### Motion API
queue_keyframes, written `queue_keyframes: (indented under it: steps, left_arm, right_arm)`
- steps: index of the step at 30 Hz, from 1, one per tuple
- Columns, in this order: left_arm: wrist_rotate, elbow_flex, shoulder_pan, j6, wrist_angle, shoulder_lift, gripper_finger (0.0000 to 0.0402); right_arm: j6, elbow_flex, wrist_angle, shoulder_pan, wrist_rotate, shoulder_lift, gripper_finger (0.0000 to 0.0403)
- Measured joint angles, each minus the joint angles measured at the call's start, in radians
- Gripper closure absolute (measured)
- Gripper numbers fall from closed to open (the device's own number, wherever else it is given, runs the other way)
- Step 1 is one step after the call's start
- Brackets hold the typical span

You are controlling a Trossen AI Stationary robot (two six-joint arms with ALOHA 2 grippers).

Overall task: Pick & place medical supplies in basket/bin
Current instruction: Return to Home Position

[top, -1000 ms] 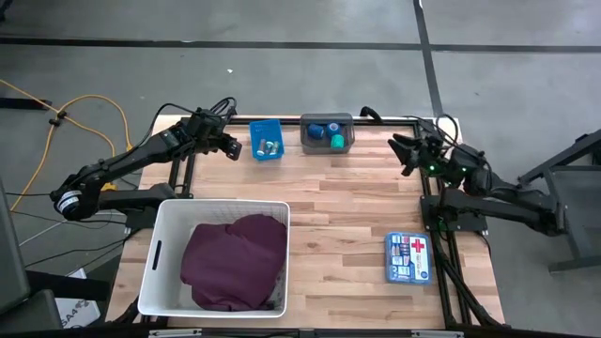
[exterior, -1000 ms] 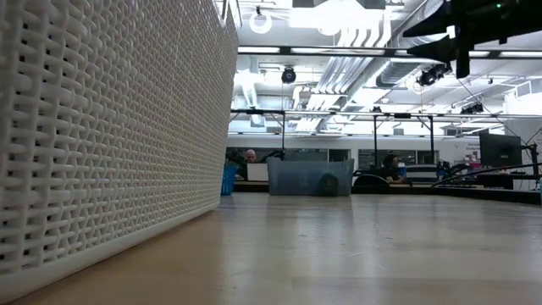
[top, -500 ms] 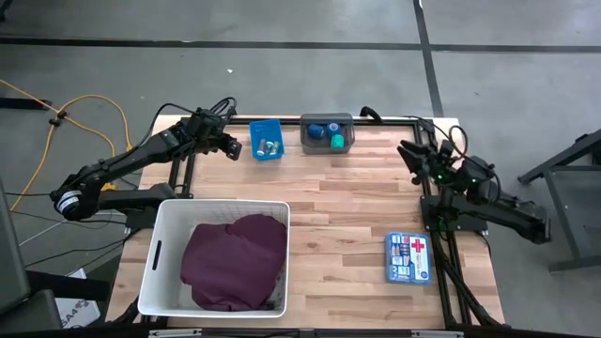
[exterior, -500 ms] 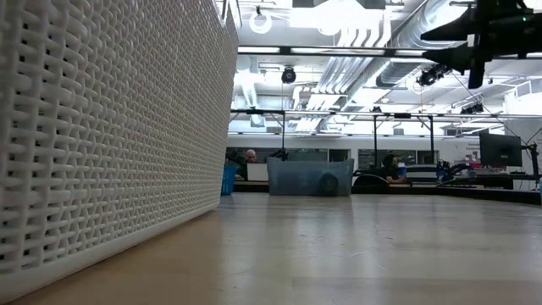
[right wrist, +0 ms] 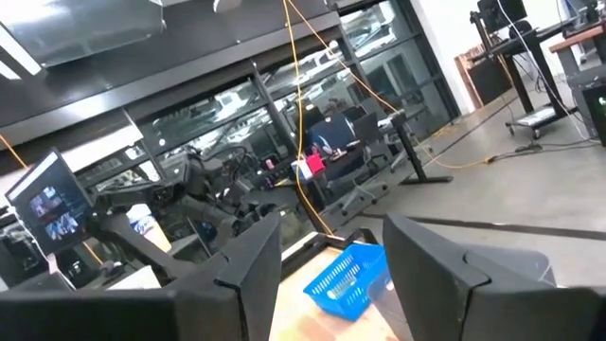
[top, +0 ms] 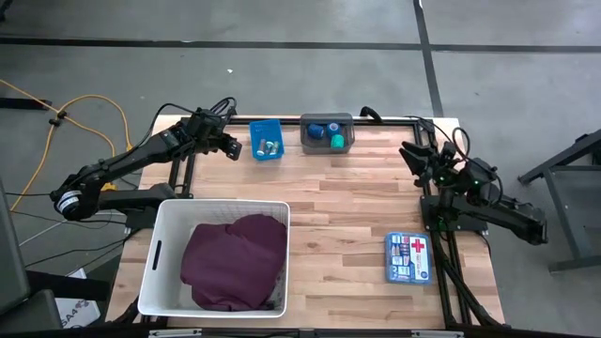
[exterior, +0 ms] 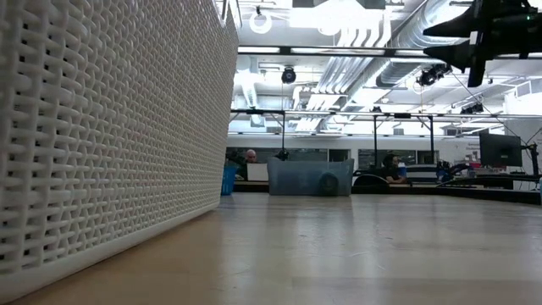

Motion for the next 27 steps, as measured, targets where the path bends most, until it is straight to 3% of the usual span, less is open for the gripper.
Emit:
queue_keyframes:
  steps: [18,27]
  left_arm:
    - [0.0,0.0,0.0,0.0,0.0,0.0,0.0265]
    - [0.0,0.0,0.0,0.0,0.0,0.0,0.0265]
  right_arm:
    - [-0.019,-0.001,-0.162,0.0,-0.018,0.0,0.023]
    - [0.001,-0.107,-0.008,0.0,-0.021,0.0,0.023]
